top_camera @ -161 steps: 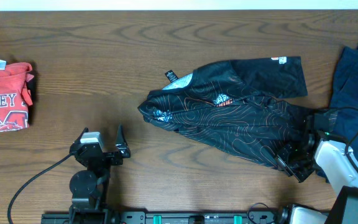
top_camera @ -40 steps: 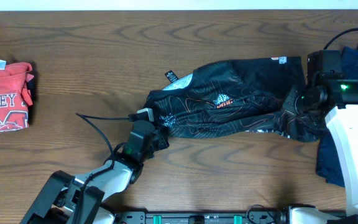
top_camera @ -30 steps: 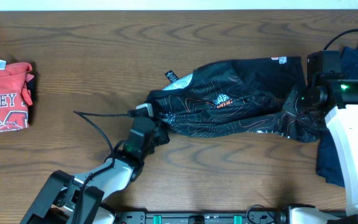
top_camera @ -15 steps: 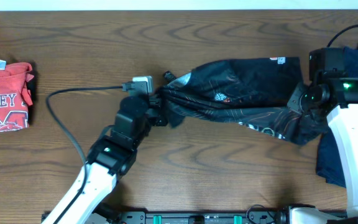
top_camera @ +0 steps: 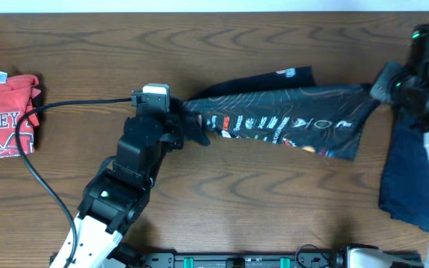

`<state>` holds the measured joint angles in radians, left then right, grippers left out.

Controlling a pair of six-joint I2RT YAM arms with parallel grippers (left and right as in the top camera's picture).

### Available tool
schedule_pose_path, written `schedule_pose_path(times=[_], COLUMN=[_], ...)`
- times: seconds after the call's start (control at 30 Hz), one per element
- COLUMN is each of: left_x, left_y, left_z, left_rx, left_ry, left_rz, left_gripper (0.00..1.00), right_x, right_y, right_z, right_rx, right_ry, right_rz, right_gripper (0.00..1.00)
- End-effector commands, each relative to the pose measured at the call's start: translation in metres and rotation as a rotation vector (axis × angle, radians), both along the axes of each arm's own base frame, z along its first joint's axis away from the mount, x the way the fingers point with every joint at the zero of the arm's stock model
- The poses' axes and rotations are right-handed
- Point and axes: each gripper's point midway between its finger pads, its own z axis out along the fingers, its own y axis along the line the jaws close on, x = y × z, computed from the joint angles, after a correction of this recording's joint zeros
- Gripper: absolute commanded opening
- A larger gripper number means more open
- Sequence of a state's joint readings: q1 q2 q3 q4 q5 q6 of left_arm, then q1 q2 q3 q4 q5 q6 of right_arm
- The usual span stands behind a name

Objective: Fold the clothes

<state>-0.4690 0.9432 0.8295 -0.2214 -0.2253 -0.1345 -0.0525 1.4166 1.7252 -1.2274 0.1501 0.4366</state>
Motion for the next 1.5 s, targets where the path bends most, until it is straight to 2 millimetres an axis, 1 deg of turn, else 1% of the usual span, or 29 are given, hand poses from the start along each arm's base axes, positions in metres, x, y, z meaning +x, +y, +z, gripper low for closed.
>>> schedule_pose_path(times=[0.0,0.1,0.2,0.27,0.37,0.53,0.6,0.7,0.77,0.83,0.93,1.03,1.1,1.17,1.23,1.27,1.33,1.4,1.47], left_x=[0.004,0.004,0.0,-0.004,-0.013,-0.03,-0.041,-0.056,-0.062,-0.065,-0.061,-0.047,-0.033,-0.016,0.003,0.016,0.032,0.049,0.059], left_y=[0.027,0.032,0.034,0.036,0.04,0.049,0.054,0.062,0.065,0.066,0.064,0.057,0.048,0.028,0.004,-0.014,-0.045,-0.076,-0.106], left_z=[0.043,0.073,0.109,0.131,0.162,0.217,0.239,0.267,0.274,0.273,0.26,0.241,0.226,0.209,0.192,0.181,0.166,0.159,0.164], left_rx=[0.067,0.082,0.054,0.038,0.025,0.054,0.055,0.052,0.052,0.06,0.089,0.097,0.11,0.116,0.079,0.047,0.006,-0.046,-0.076], left_ry=[-0.108,-0.164,-0.221,-0.249,-0.288,-0.386,-0.423,-0.467,-0.473,-0.458,-0.406,-0.334,-0.281,-0.226,-0.173,-0.14,-0.102,-0.103,-0.152], left_rz=[0.118,0.137,0.143,0.145,0.145,0.136,0.137,0.139,0.139,0.136,0.128,0.124,0.105,0.042,-0.029,-0.08,-0.171,-0.229,-0.278], left_gripper=[0.06,0.06,0.06,0.06,0.06,0.06,0.06,0.06,0.06,0.06,0.06,0.06,0.06,0.06,0.06,0.06,0.06,0.06,0.06], right_x=[-0.003,-0.006,-0.01,-0.015,-0.022,-0.032,-0.038,-0.05,-0.056,-0.058,-0.057,-0.049,-0.041,-0.033,-0.025,-0.019,-0.013,-0.006,-0.001], right_y=[-0.024,-0.024,-0.023,-0.023,-0.022,-0.023,-0.022,-0.021,-0.018,-0.009,0.0,0.003,0.007,0.012,0.018,0.022,0.027,0.034,0.039], right_z=[0.041,0.064,0.087,0.098,0.113,0.156,0.172,0.196,0.198,0.192,0.167,0.143,0.128,0.115,0.103,0.096,0.09,0.083,0.078], right_rx=[-0.087,-0.092,-0.106,-0.112,-0.117,-0.148,-0.161,-0.168,-0.158,-0.124,-0.06,-0.037,-0.016,-0.005,0.009,0.015,0.017,0.02,0.021], right_ry=[-0.083,-0.134,-0.184,-0.202,-0.232,-0.349,-0.393,-0.46,-0.462,-0.438,-0.341,-0.242,-0.18,-0.127,-0.083,-0.06,-0.039,-0.017,-0.002], right_rz=[-0.041,-0.043,-0.033,-0.028,-0.028,-0.025,-0.021,-0.023,-0.01,0.031,0.06,0.074,0.092,0.117,0.14,0.154,0.17,0.193,0.207], right_gripper=[0.01,0.02,0.02,0.01,0.02,0.01,0.01,0.01,0.01,0.01,0.01,0.01,0.02,0.02,0.02,0.02,0.02,0.02,0.01])
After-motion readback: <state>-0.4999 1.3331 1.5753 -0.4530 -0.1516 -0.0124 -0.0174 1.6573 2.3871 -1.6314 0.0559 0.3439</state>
